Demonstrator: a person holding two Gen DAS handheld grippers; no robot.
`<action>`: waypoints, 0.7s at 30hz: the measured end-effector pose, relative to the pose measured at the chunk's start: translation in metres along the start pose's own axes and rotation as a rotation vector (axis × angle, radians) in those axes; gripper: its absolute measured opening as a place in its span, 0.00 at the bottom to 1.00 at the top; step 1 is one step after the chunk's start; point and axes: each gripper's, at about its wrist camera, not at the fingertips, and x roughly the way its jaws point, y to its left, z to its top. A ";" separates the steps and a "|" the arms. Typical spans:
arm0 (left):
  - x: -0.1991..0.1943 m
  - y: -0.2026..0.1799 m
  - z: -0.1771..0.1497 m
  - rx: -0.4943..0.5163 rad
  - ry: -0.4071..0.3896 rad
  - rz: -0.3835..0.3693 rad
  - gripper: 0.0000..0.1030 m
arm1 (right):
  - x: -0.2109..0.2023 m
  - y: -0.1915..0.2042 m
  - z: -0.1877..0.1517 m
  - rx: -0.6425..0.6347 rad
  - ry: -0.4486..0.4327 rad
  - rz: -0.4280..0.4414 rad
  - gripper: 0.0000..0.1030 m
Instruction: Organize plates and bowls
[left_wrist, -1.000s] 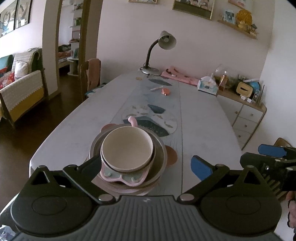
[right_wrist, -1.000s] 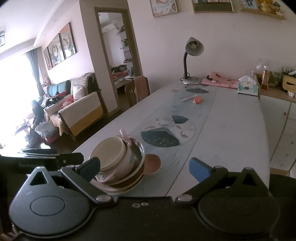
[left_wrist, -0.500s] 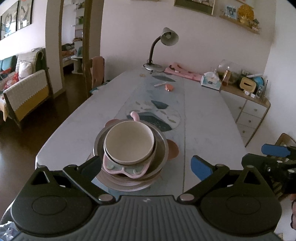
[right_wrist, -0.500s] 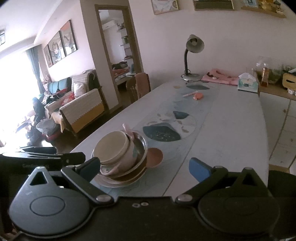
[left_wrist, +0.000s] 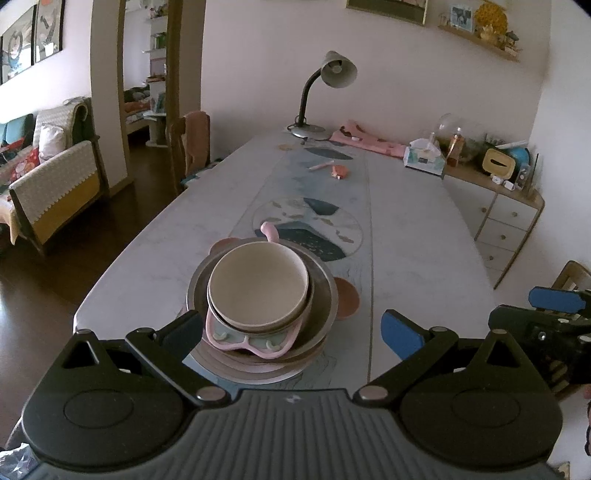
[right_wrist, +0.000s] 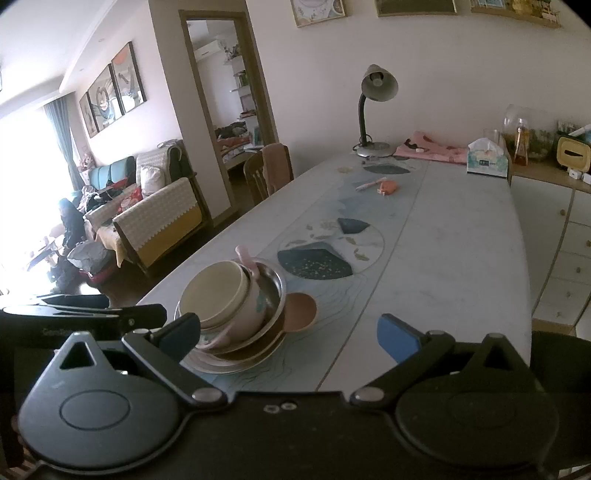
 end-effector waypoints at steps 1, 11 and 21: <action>0.001 -0.001 0.000 0.001 0.001 0.002 1.00 | 0.000 0.000 0.000 0.000 0.001 -0.003 0.99; 0.003 -0.001 0.001 0.002 0.009 -0.011 1.00 | 0.003 -0.003 0.000 0.021 0.005 -0.020 0.99; 0.000 -0.008 0.007 0.012 -0.005 -0.037 1.00 | 0.011 -0.005 0.001 0.034 0.005 -0.046 0.99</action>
